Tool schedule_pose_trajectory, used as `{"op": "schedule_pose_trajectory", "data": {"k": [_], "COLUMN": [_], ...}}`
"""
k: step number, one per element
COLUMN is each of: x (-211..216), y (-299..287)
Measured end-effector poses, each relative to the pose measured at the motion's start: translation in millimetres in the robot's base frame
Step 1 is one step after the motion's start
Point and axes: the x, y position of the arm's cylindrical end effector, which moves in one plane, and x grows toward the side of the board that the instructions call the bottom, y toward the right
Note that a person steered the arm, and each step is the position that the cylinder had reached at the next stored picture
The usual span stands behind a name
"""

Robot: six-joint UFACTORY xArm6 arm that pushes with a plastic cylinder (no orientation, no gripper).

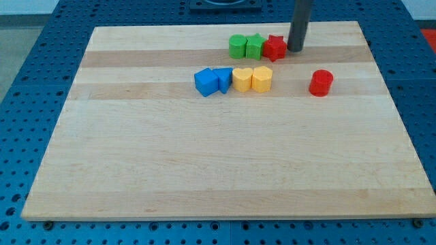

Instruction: Push the red circle towards the red star

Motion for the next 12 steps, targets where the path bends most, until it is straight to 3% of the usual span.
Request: {"op": "schedule_pose_trajectory", "data": {"k": [2, 3, 5, 6, 12], "x": [17, 52, 154, 179, 116], "y": [79, 97, 95, 64, 20]}}
